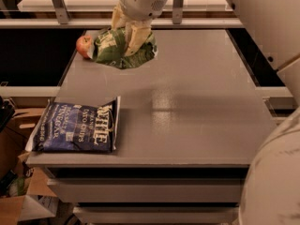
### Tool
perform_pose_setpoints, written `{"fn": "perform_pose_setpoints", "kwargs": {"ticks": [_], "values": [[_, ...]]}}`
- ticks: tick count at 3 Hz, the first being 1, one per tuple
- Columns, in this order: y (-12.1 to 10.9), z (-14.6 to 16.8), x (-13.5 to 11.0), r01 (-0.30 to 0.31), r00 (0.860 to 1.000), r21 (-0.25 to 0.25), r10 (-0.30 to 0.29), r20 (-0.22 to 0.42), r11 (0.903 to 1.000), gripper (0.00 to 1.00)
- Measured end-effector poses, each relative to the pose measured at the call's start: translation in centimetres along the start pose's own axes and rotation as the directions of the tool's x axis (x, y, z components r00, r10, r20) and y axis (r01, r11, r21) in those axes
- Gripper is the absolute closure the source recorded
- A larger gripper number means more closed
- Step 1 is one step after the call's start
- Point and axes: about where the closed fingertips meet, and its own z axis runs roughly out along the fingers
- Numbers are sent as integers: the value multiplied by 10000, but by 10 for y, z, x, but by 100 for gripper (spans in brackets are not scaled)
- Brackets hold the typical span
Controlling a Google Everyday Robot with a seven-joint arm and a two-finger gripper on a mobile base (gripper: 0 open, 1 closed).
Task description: Move green jalapeno chip bag near blue chip bag
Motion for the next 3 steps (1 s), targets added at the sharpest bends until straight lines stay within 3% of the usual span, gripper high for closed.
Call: {"fn": "perform_pose_setpoints", "kwargs": {"ticks": [1, 3], "values": [[-7, 10, -5, 203, 9997, 44, -204, 161, 9998, 100], [-30, 40, -47, 1278, 9846, 204, -1293, 1180, 9916, 100]]}}
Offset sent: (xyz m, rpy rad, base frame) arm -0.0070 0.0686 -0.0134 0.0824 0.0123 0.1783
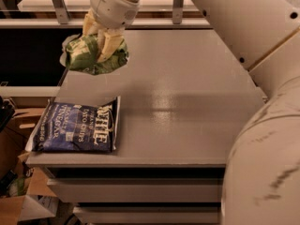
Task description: Move green jalapeno chip bag near blue chip bag
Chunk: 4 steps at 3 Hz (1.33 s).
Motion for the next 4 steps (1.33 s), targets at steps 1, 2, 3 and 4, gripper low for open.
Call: {"fn": "perform_pose_setpoints", "kwargs": {"ticks": [1, 2, 3, 4], "values": [[-2, 17, -16, 309, 9985, -42, -307, 449, 9995, 100], [2, 31, -22, 372, 9971, -124, -363, 673, 9992, 100], [6, 42, -24, 317, 9970, -240, -299, 715, 9992, 82], [7, 50, -24, 261, 9966, -309, -236, 784, 9992, 59]]}}
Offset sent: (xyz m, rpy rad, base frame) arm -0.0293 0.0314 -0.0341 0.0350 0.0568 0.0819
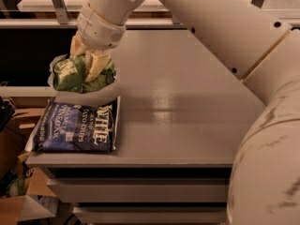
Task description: Move green jalapeno chip bag near blue chip bag
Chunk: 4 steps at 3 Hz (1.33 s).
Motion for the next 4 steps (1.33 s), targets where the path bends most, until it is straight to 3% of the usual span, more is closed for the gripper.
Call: {"fn": "perform_pose_setpoints", "kwargs": {"ticks": [2, 3, 4], "values": [[4, 6, 0, -77, 9999, -52, 78, 101, 10000, 12], [4, 8, -2, -80, 9998, -37, 80, 188, 10000, 0], [4, 8, -2, -71, 9997, -33, 72, 217, 10000, 0]]}}
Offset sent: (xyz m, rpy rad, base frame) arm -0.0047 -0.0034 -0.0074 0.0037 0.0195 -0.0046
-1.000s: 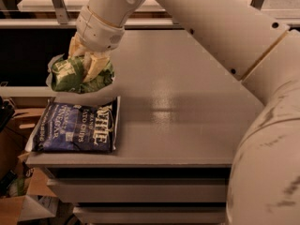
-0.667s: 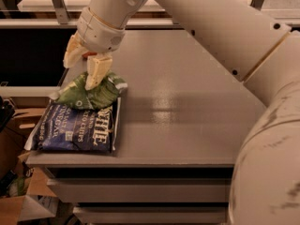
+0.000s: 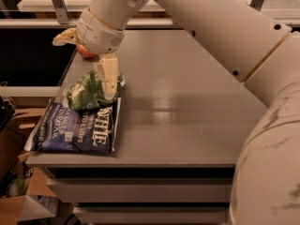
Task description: Move green jalapeno chip bag near blue chip bag
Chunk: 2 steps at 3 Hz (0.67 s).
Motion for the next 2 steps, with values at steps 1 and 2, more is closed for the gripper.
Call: {"fn": "perform_pose_setpoints", "kwargs": {"ticks": [1, 2], "values": [[-1, 1, 0, 25, 9998, 54, -26, 176, 10000, 0], [-3, 1, -1, 41, 9993, 24, -42, 380, 10000, 0]]}}
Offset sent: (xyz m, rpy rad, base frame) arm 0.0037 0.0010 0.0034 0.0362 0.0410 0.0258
